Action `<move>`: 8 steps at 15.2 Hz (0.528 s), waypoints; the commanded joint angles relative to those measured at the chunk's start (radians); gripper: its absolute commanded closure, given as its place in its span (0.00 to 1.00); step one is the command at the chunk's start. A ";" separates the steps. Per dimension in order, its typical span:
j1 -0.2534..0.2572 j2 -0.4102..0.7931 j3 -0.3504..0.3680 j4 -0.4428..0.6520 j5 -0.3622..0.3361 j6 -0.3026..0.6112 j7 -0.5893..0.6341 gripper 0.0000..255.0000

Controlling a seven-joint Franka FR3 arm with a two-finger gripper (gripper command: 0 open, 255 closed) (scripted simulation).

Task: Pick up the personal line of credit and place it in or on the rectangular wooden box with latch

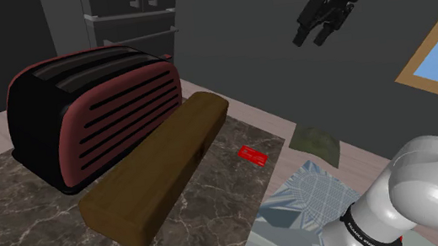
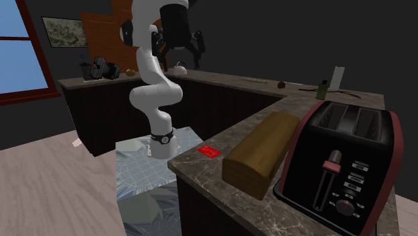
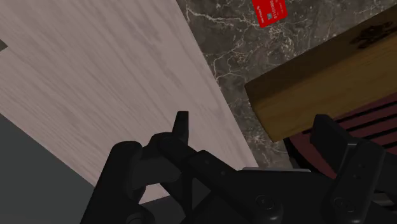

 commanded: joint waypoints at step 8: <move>0.050 0.228 0.036 0.000 -0.001 -0.011 -0.062 0.00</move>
